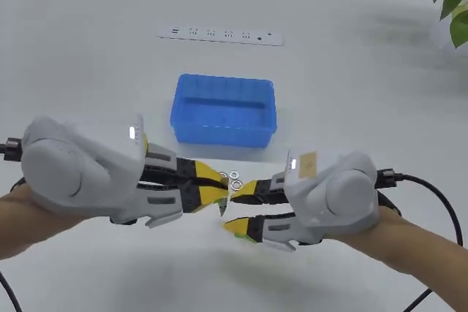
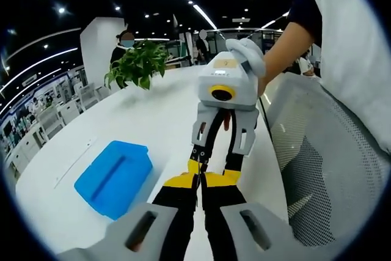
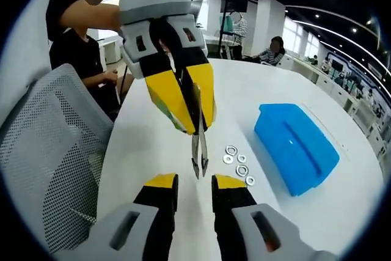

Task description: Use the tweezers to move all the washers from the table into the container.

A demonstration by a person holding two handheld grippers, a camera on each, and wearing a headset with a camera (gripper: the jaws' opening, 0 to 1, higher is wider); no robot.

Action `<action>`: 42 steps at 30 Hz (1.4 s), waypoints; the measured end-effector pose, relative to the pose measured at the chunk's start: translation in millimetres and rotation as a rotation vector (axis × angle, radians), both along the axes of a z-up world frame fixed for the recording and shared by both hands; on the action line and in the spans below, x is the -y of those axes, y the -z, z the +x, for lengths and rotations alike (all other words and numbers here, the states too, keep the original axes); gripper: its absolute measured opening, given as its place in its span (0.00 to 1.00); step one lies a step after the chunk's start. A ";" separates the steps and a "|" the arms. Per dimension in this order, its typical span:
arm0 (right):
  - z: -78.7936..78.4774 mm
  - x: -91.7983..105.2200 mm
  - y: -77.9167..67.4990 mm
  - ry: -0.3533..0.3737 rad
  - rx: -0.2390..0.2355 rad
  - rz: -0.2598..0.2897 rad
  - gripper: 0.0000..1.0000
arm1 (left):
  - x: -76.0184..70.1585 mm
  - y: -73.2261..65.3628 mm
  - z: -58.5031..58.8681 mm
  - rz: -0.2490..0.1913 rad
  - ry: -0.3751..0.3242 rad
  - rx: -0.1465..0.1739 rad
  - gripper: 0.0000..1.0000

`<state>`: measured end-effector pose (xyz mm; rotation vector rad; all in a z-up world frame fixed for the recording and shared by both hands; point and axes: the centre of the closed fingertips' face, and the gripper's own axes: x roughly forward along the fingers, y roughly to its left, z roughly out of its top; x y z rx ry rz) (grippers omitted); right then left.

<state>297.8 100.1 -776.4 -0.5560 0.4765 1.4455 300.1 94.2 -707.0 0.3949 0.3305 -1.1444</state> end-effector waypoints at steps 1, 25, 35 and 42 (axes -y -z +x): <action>1.1 -0.1 -1.2 0.005 0.002 0.007 0.24 | -1.8 -0.4 -0.4 -0.002 0.007 0.007 0.06; 12.8 0.2 2.5 0.083 -0.063 0.043 0.50 | -24.8 -1.6 32.2 -0.036 -0.004 0.032 0.06; 14.0 9.5 2.6 0.117 -0.075 0.056 0.70 | -19.3 -1.3 34.9 -0.042 0.028 0.031 0.06; 15.1 16.9 3.0 0.131 -0.086 0.046 0.81 | -18.7 -3.2 44.4 -0.038 0.042 0.034 0.06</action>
